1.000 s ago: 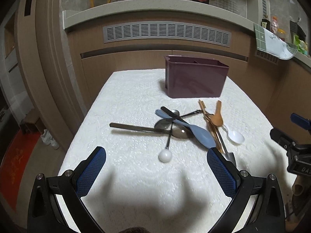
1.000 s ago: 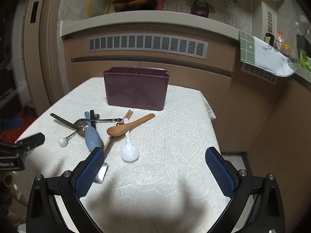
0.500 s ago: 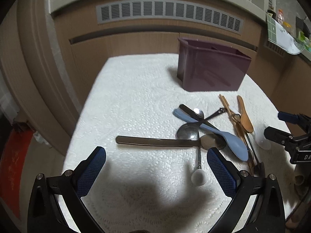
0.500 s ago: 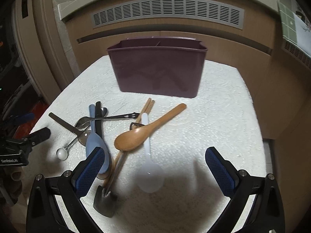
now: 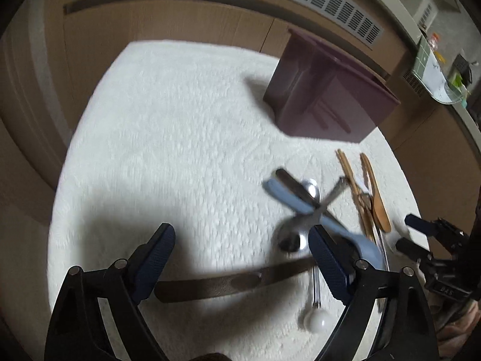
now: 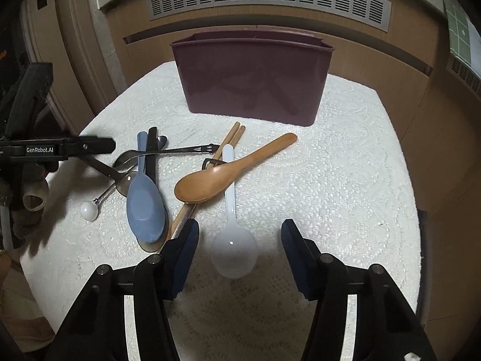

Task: Organize utensils
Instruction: 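Lower the right tool onto the white ball-ended spoon and close on it, then grasp the blue plastic spoon with the left tool while the right tool holds the white spoon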

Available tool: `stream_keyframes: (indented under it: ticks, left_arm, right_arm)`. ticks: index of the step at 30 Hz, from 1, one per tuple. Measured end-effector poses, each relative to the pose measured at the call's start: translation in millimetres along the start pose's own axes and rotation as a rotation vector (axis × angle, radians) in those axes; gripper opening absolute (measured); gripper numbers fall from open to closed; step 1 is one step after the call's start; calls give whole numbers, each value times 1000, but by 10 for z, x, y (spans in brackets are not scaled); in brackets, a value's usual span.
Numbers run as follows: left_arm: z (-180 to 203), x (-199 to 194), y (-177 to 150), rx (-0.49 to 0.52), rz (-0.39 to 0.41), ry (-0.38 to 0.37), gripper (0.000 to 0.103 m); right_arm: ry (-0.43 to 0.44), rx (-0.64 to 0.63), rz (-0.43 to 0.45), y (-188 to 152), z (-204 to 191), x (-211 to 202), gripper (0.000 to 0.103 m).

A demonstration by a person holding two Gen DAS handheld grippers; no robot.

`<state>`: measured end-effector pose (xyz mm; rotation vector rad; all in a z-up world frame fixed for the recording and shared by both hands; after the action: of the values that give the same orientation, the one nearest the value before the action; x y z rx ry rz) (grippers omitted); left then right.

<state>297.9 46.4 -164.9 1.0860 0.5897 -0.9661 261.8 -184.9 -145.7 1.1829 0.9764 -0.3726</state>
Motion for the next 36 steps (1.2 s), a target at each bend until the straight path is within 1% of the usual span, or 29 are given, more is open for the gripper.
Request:
stream_keyframes:
  ticks: [1, 4, 6, 8, 11, 13, 16, 18, 20, 22, 24, 25, 26, 27, 28, 32, 36]
  left_arm:
    - [24, -46, -87, 14, -3, -5, 90]
    - [155, -180, -427, 47, -46, -31, 90]
    - [257, -263, -660, 74, -64, -38, 90]
    - [355, -331, -855, 103, -72, -36, 90]
    - [432, -444, -1019, 128, -49, -22, 90]
    - [386, -566, -972, 128, 3, 14, 89]
    - [117, -832, -729, 92, 150, 134, 89]
    - [-74, -1016, -561, 49, 245, 199, 89]
    - [-233, -1162, -433, 12, 309, 241, 89]
    - [-359, -1237, -352, -23, 342, 252, 89]
    - [-436, -1270, -299, -46, 365, 252, 89]
    - [-446, -1266, -284, -52, 372, 252, 89]
    - [-447, -1259, -275, -57, 378, 249, 89]
    - [-424, -1257, -297, -58, 383, 245, 89]
    - [-404, -1245, -300, -55, 387, 237, 89]
    - [-215, -1108, -322, -12, 384, 214, 89]
    - [18, -901, -325, 29, 338, 192, 89]
  right_arm:
    - [-2, -5, 3, 6, -3, -22, 55]
    - [-1, -23, 11, 47, -44, -51, 55]
    - [15, -34, 16, 81, -107, -61, 55]
    - [36, -51, 23, 112, -209, -79, 55]
    - [97, -69, 29, 142, -435, -117, 55]
    - [147, -100, 31, 126, -657, -131, 55]
    - [206, -150, 29, 91, -1019, -97, 55]
    - [237, -167, 22, 101, -1266, -10, 51]
    - [232, -185, 12, 132, -1464, 95, 50]
    - [210, -207, 10, 193, -1623, 219, 50]
    - [138, -244, -2, 256, -1727, 385, 48]
    - [115, -253, -2, 289, -1747, 420, 44]
    - [110, -255, 2, 311, -1750, 406, 32]
    - [105, -267, -9, 316, -1731, 387, 24]
    - [103, -266, -11, 313, -1674, 347, 20]
    - [103, -224, 37, 345, -1273, -32, 20]
    - [88, -153, 118, 533, -815, -426, 19]
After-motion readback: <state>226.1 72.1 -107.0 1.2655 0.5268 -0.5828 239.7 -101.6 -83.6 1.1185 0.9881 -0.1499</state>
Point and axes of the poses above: each gripper's, at about its wrist camera, not at the fingertips, and x roughly the way its jaws point, z to its right, y to its top, the point moved 10 cm from there along x, roughly the way its jaws point, and after that the axes turned 8 degrees about -x, right-handed, at the moved point
